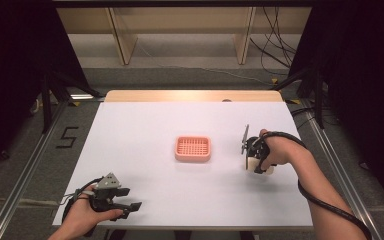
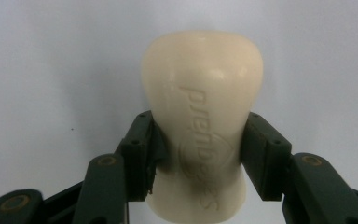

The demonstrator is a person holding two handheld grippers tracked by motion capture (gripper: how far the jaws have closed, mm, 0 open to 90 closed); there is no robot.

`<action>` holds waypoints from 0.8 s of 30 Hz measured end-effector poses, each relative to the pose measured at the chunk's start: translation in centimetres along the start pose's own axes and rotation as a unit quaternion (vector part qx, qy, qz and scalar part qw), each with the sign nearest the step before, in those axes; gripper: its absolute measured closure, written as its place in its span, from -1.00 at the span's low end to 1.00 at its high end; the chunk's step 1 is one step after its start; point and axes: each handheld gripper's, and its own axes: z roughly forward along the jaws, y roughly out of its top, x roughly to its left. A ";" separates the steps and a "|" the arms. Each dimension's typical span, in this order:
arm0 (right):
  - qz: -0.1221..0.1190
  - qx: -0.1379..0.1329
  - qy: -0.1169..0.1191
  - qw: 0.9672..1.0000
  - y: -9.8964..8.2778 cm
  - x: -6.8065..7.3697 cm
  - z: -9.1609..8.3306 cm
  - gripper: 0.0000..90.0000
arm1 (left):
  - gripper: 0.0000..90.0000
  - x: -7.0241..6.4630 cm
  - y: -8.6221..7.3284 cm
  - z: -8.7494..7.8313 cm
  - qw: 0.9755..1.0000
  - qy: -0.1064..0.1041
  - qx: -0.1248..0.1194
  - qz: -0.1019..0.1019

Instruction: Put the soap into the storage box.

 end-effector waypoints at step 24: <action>-0.005 -0.012 -0.009 1.000 2.3 0.0 -0.9 0.13 | -0.33 0.0 0.0 0.0 1.000 0.006 0.001 -0.002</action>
